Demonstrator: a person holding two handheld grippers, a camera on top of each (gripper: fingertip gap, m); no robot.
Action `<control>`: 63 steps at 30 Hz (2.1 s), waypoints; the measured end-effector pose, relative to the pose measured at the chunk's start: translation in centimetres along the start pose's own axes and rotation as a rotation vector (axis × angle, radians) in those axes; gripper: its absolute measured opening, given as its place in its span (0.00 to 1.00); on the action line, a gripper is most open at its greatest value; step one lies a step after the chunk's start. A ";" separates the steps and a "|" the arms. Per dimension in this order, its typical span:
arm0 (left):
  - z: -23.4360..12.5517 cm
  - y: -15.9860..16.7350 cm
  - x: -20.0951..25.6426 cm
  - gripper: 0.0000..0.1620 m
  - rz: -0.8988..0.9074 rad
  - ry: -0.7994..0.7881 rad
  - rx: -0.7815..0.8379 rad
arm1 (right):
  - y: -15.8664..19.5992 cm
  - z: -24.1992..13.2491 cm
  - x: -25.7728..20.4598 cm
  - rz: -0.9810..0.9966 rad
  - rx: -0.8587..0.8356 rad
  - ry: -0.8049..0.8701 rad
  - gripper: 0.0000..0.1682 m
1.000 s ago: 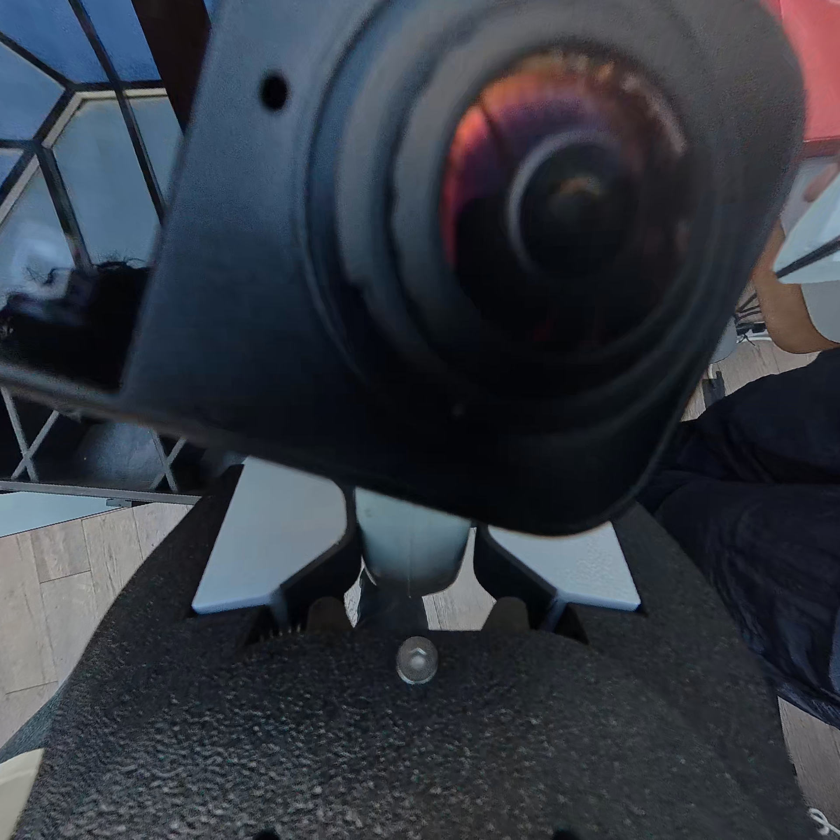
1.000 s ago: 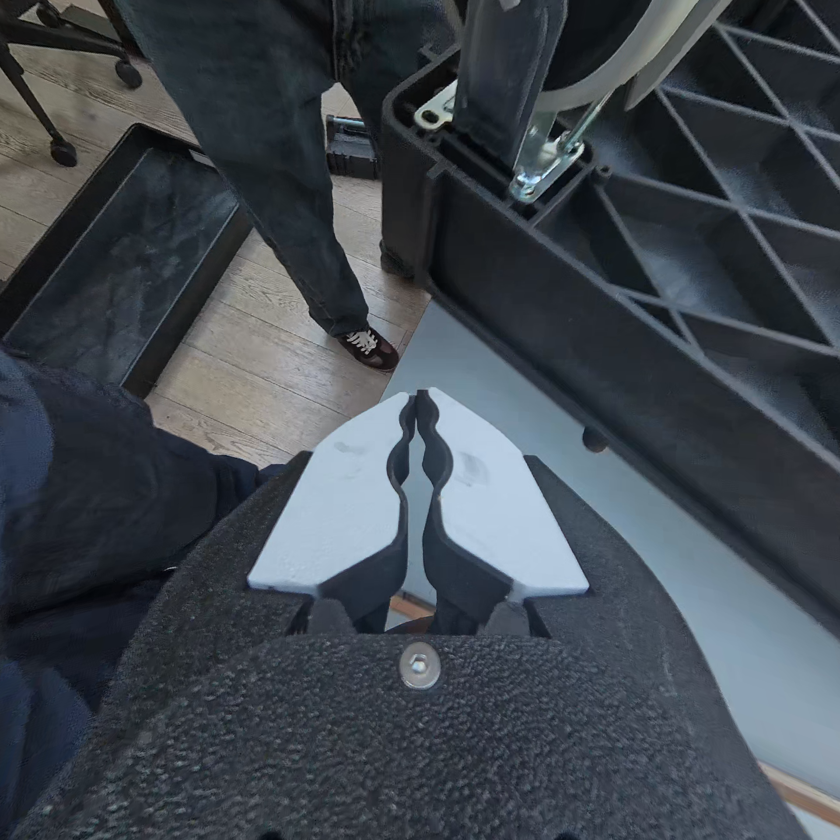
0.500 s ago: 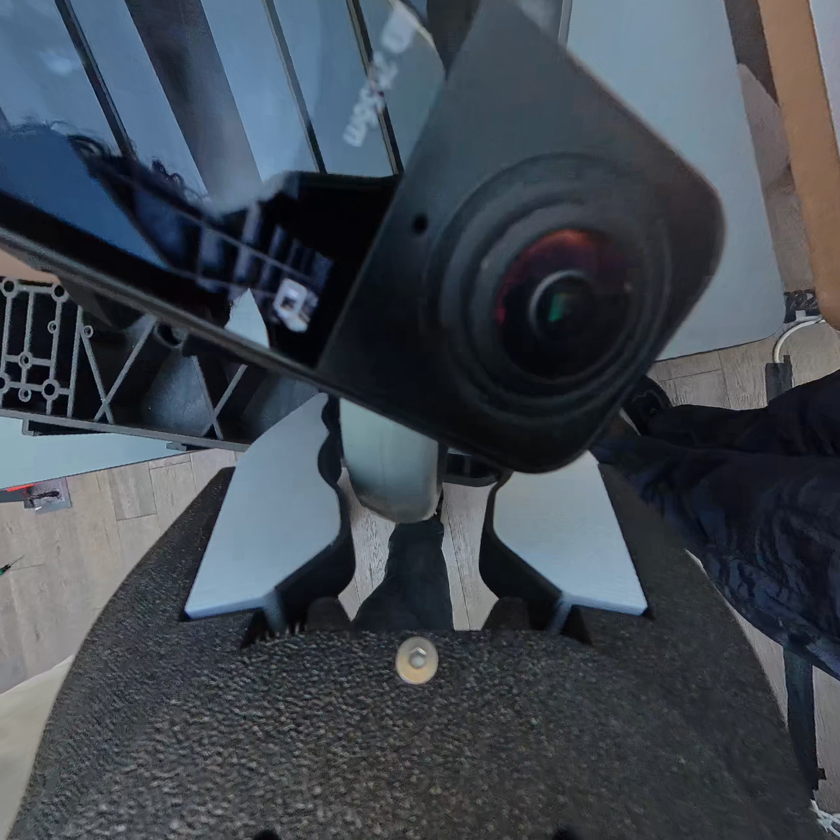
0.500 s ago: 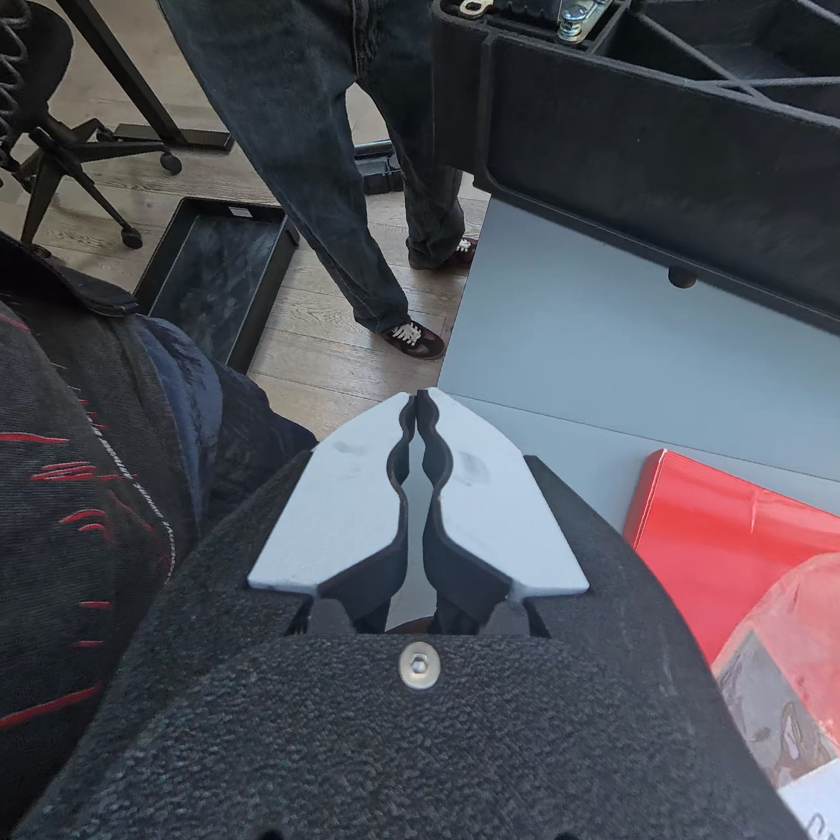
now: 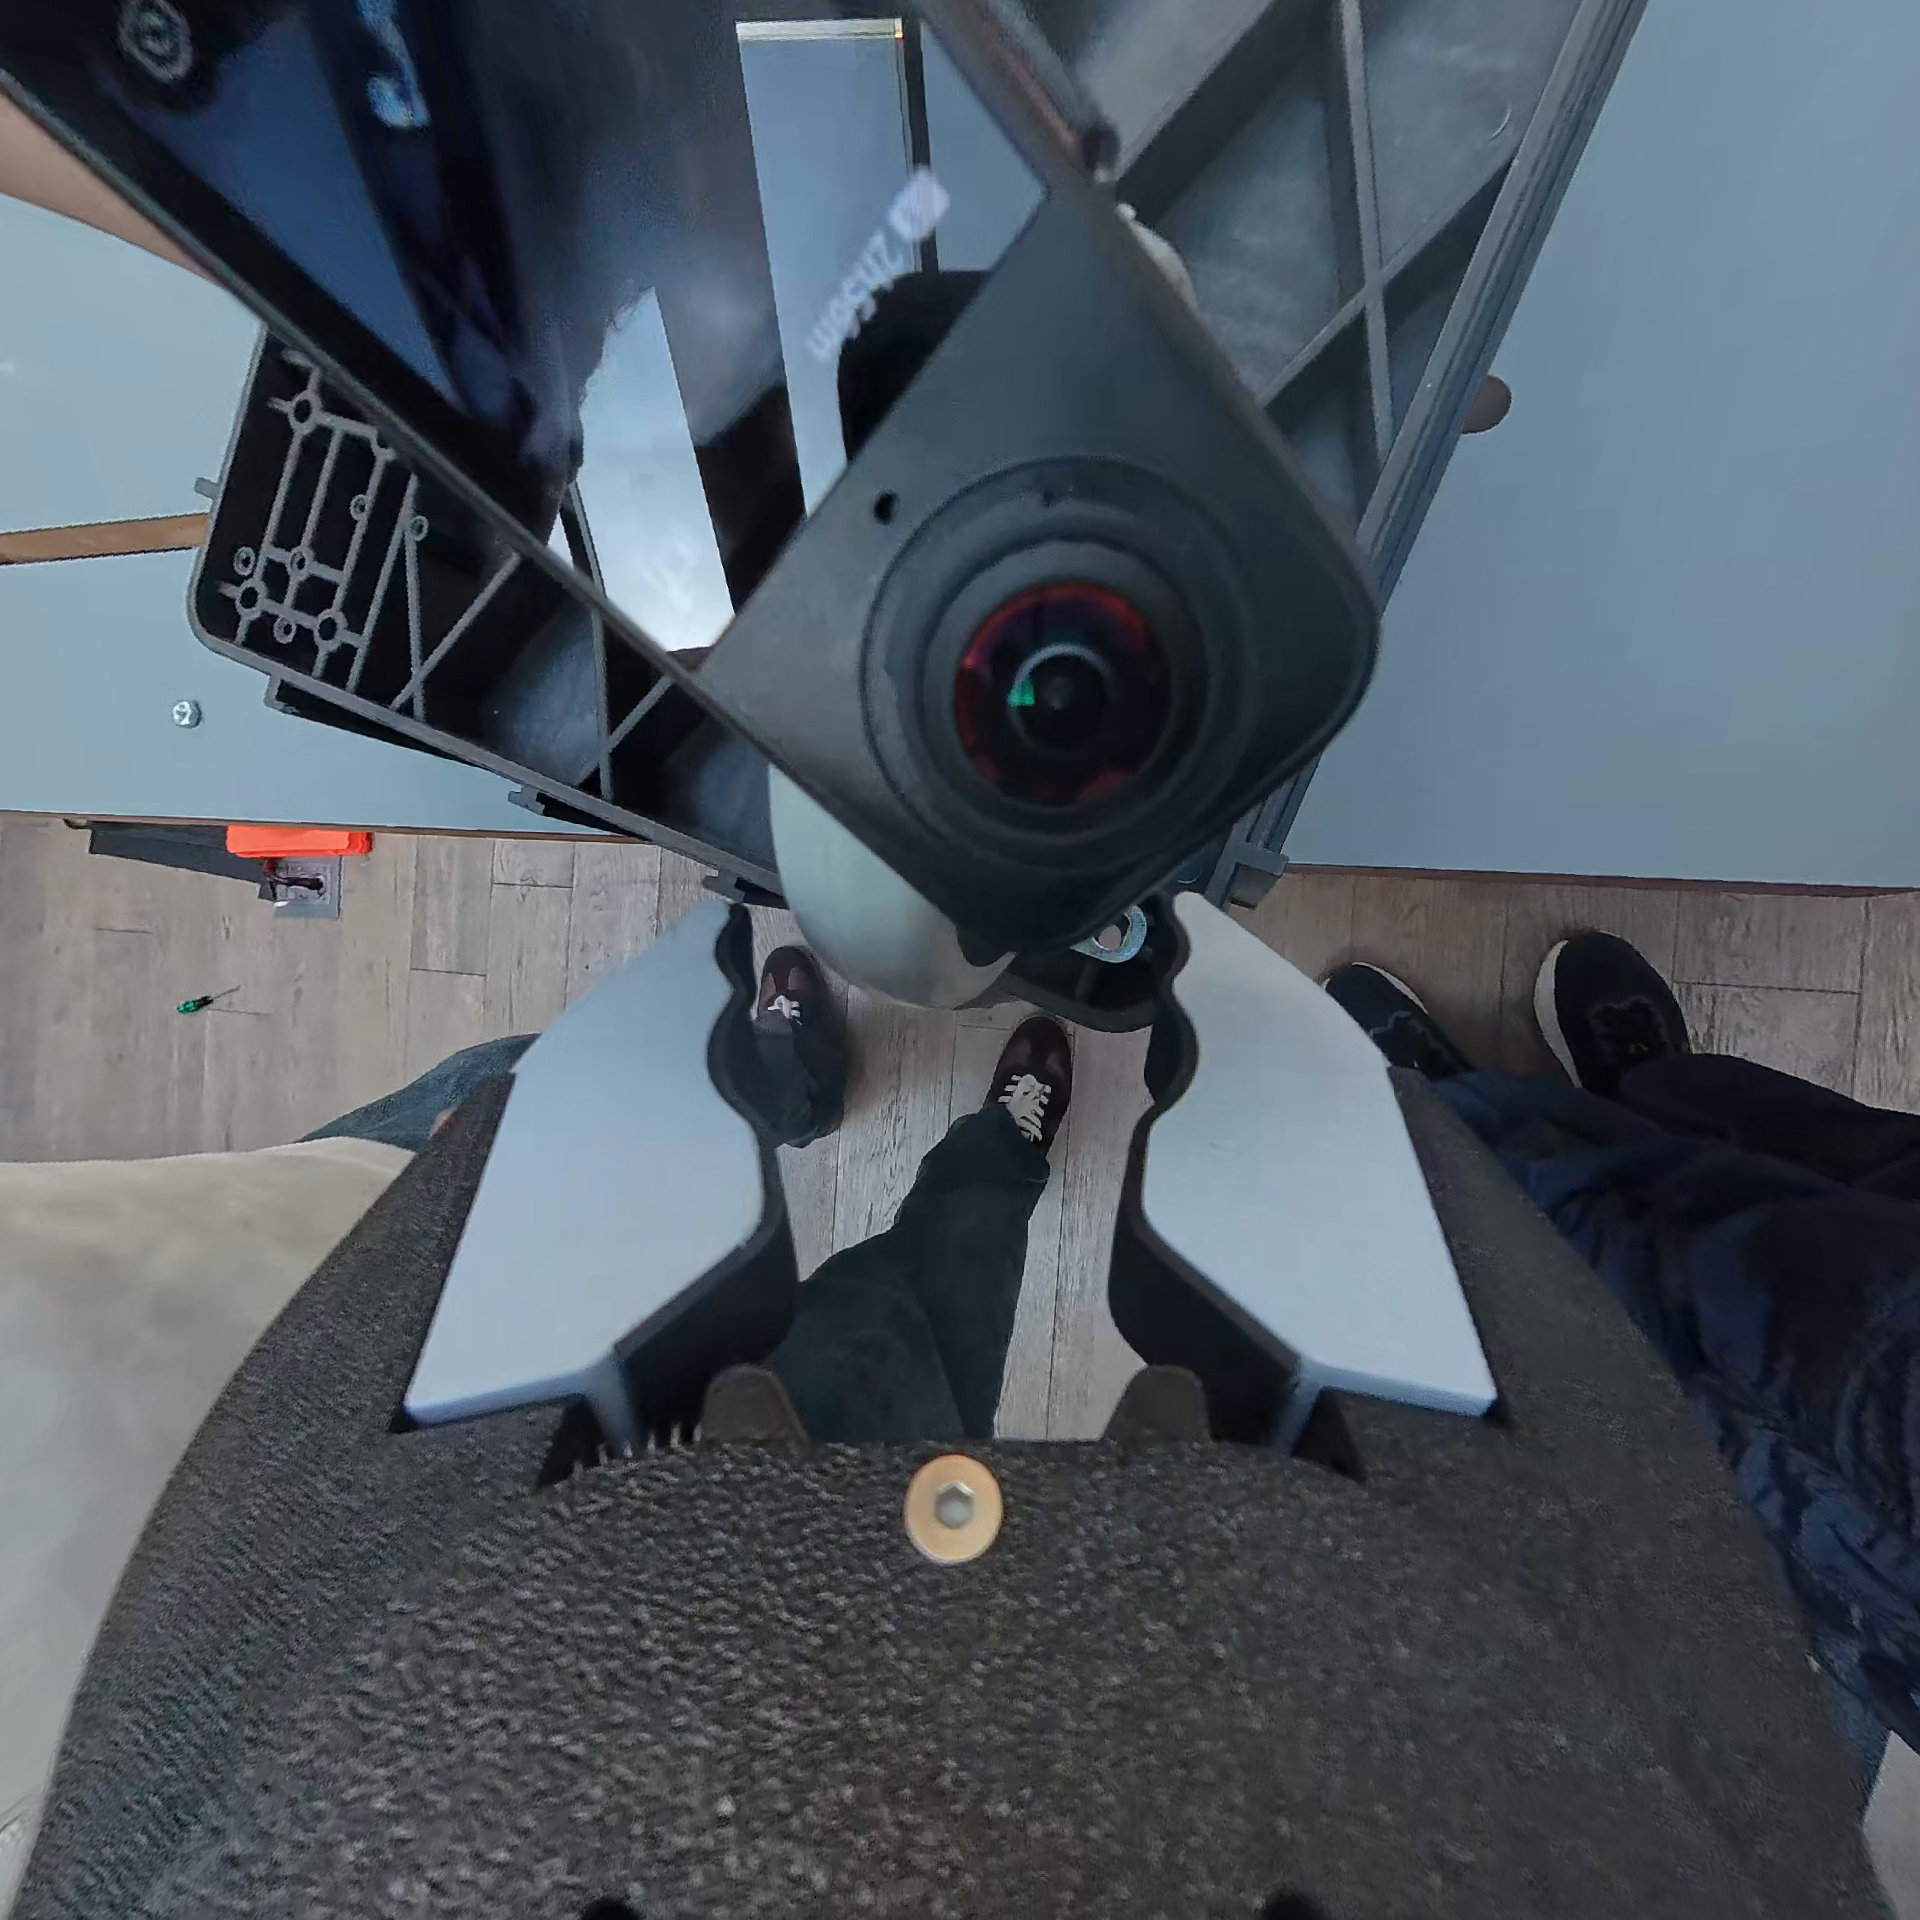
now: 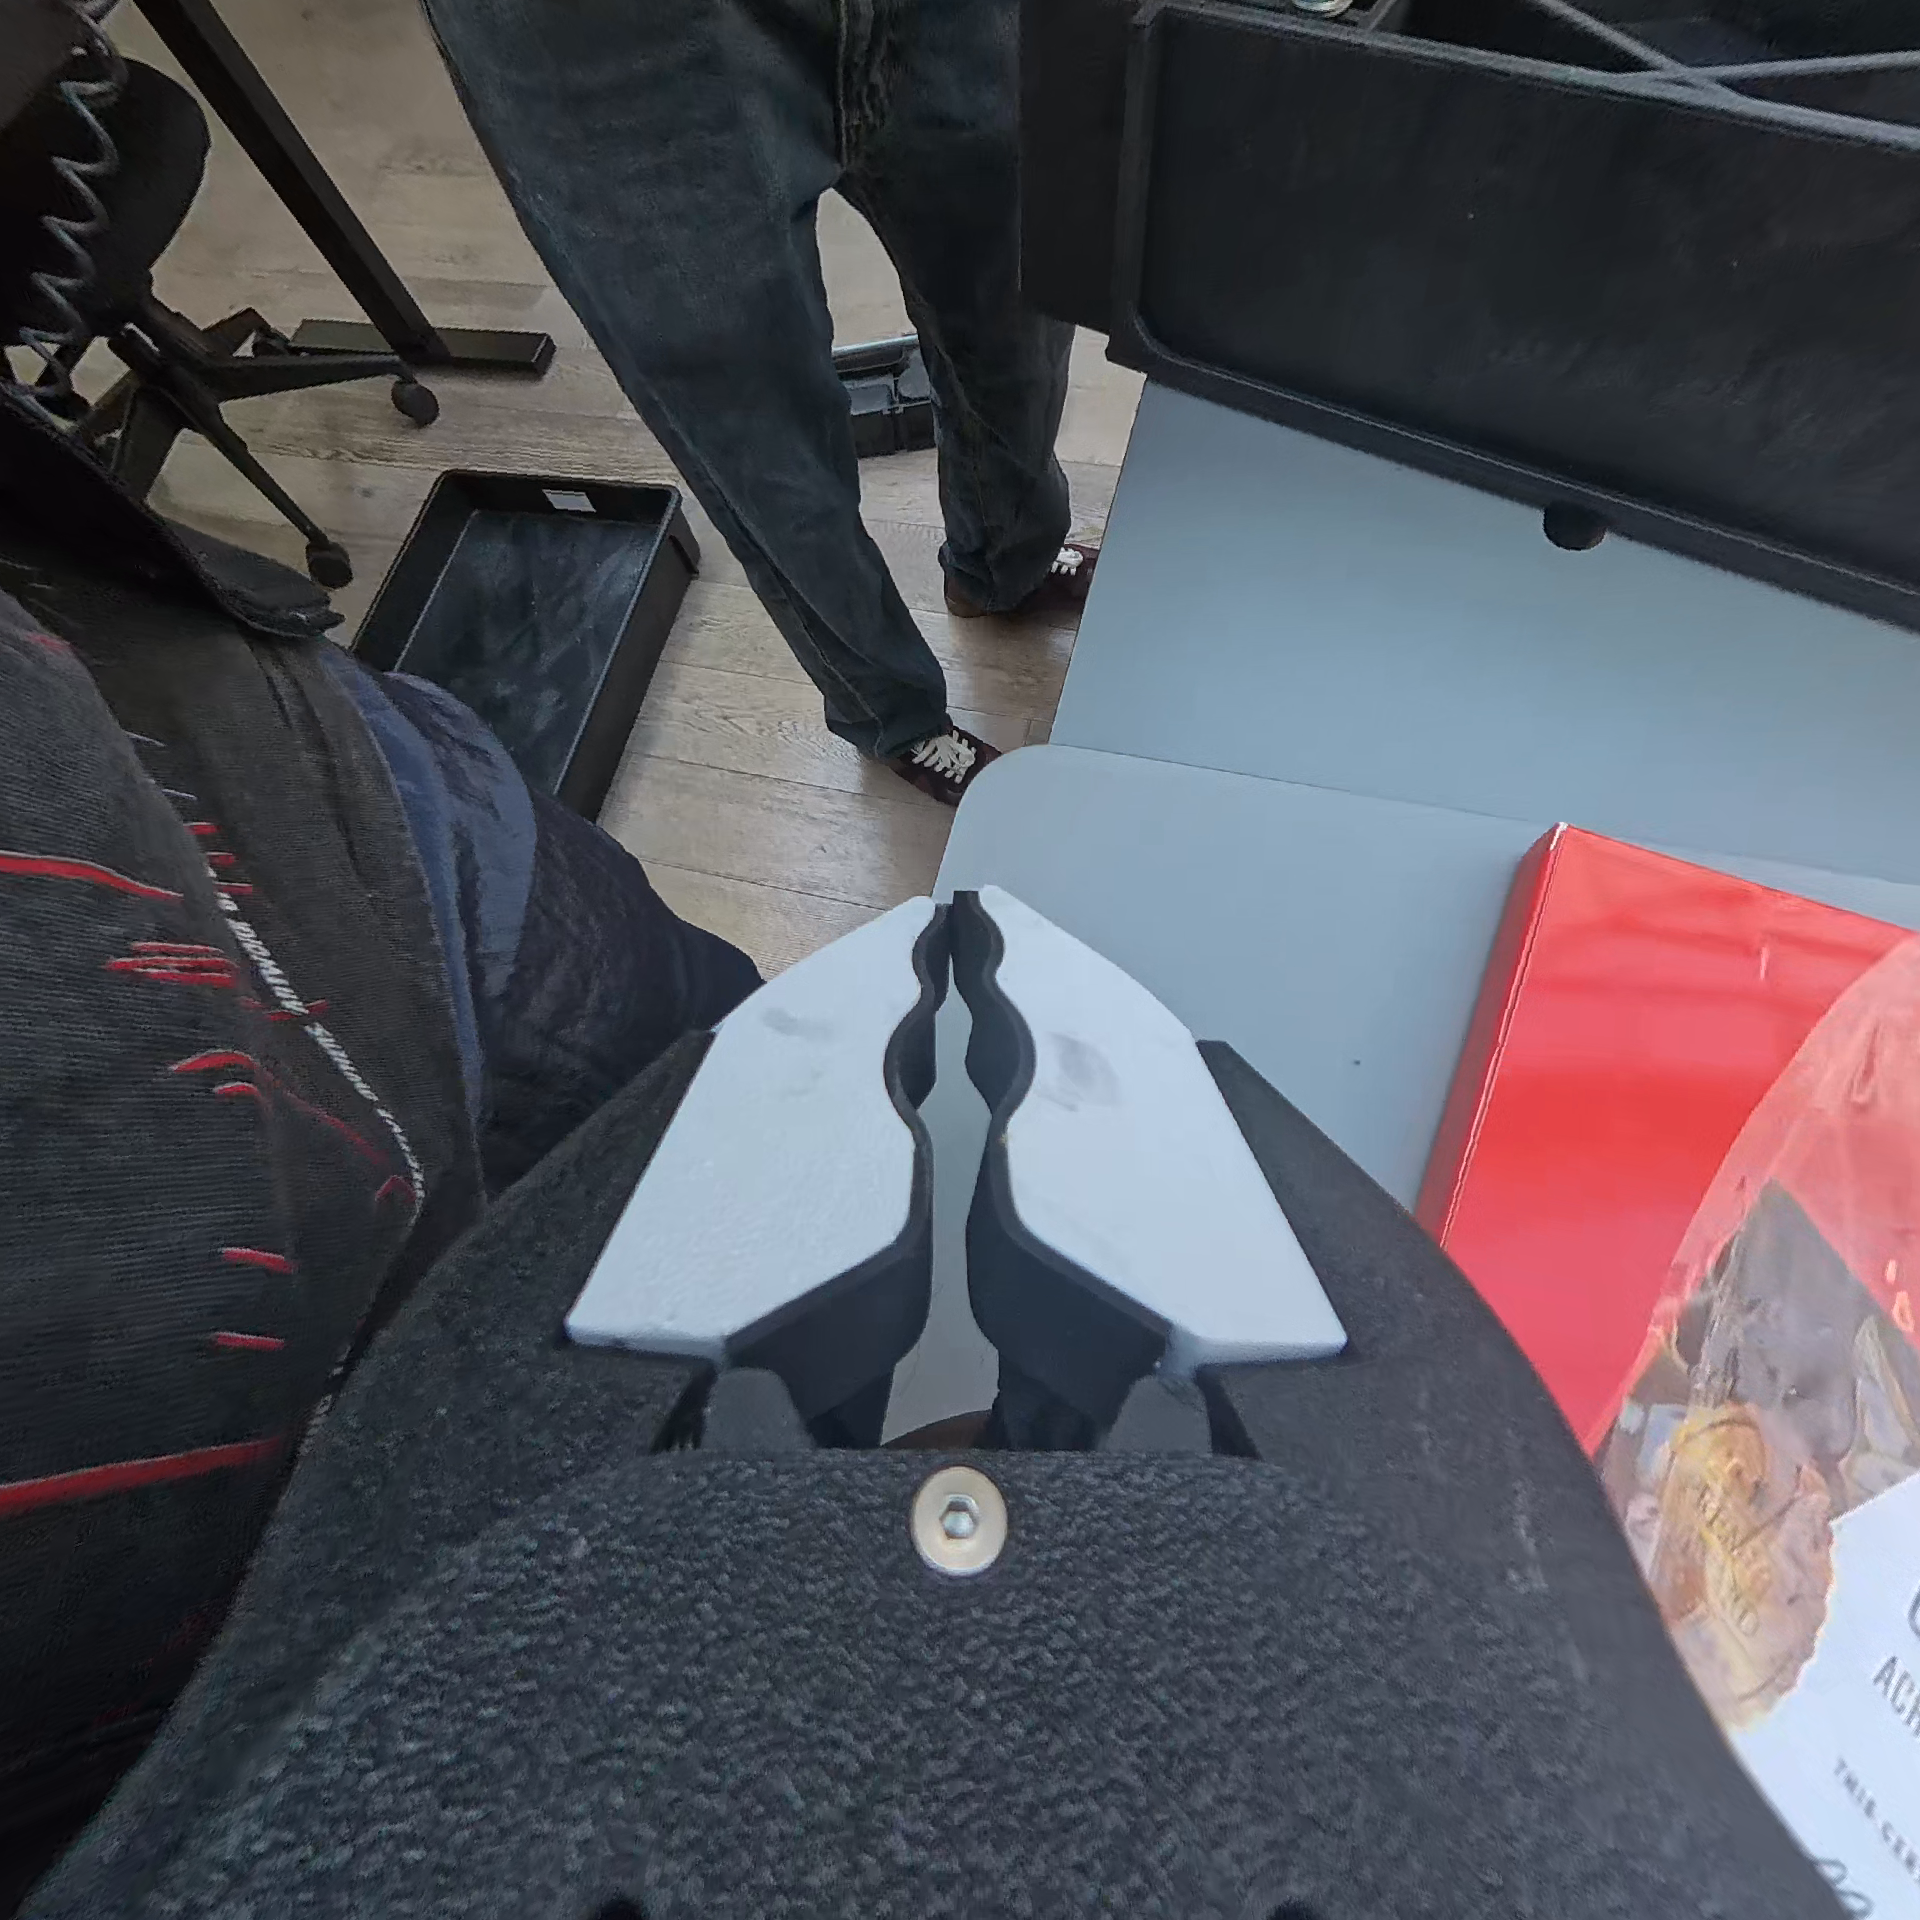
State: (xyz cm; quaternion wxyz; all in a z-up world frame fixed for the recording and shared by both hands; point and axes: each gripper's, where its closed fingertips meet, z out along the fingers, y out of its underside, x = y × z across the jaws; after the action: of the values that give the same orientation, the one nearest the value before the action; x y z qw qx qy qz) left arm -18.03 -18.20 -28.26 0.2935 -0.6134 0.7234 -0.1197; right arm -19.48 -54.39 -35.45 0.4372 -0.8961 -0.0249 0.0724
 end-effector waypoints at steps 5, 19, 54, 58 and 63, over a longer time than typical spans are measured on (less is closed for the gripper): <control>-1.6 0.9 -0.3 0.45 -0.031 -0.028 -0.001 | 1.4 -0.9 -1.0 0.053 0.006 0.007 0.00; -2.2 1.8 0.5 0.45 -0.152 -0.015 -0.051 | 3.0 -1.8 -1.1 0.086 0.005 0.003 0.00; -3.7 5.1 5.1 0.43 -0.140 0.022 -0.076 | 3.5 -1.6 -1.8 0.124 0.032 0.049 0.00; -3.9 5.4 6.2 0.43 -0.144 0.049 -0.061 | 3.4 -1.8 -2.1 0.117 0.027 0.065 0.00; -4.2 6.1 8.0 0.43 -0.128 0.091 -0.036 | 2.9 -1.6 -2.9 0.103 0.022 0.086 0.00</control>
State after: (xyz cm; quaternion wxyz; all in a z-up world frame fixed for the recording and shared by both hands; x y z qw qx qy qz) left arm -26.05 -25.33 -30.39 0.2407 -0.6577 0.6972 -0.1528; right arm -22.20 -57.74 -36.42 0.4435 -0.8936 0.0407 0.0562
